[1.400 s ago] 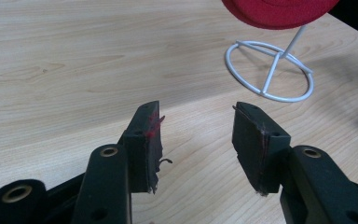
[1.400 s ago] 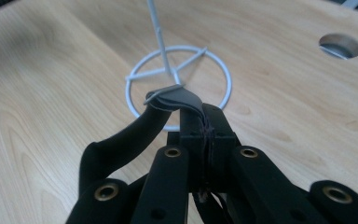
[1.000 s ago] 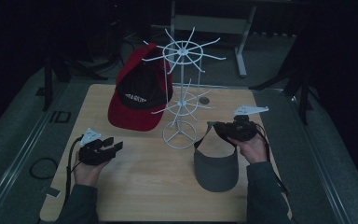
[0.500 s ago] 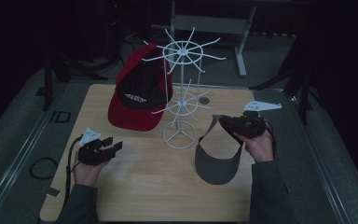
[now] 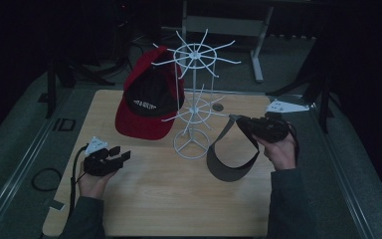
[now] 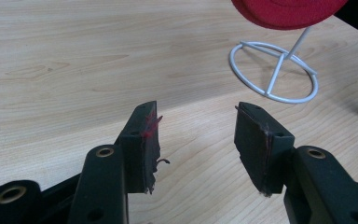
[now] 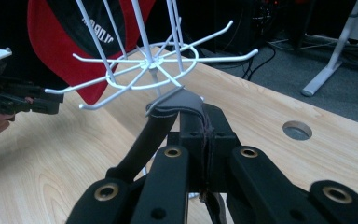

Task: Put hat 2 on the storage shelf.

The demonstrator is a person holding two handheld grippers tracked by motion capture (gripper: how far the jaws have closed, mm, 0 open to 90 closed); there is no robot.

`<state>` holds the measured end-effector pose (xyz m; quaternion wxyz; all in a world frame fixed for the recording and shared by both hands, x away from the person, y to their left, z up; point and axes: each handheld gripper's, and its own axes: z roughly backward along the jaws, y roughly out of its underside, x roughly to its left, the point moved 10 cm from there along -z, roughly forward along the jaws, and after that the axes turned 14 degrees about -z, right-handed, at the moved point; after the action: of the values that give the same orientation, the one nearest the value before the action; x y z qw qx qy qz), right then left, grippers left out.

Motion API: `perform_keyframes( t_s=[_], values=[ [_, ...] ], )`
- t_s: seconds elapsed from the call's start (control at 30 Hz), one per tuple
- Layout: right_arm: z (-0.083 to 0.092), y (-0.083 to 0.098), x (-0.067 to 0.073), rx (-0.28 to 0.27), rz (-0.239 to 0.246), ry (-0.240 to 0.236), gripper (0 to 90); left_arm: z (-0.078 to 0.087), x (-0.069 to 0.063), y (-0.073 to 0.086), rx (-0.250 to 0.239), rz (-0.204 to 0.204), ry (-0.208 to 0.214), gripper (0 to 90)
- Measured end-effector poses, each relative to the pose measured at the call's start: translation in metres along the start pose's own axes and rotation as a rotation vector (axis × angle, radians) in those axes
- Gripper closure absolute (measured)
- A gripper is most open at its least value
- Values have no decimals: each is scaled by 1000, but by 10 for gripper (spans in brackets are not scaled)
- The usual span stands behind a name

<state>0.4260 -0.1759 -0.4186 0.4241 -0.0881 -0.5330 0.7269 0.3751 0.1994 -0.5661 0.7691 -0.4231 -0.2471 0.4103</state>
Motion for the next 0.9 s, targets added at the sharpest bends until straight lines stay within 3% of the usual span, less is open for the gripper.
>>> perform_keyframes(
  t_s=[0.9],
  values=[
    [9,-36,14,-37,46,-6,883,-1,0,0,0,2,0,503]
  ],
)
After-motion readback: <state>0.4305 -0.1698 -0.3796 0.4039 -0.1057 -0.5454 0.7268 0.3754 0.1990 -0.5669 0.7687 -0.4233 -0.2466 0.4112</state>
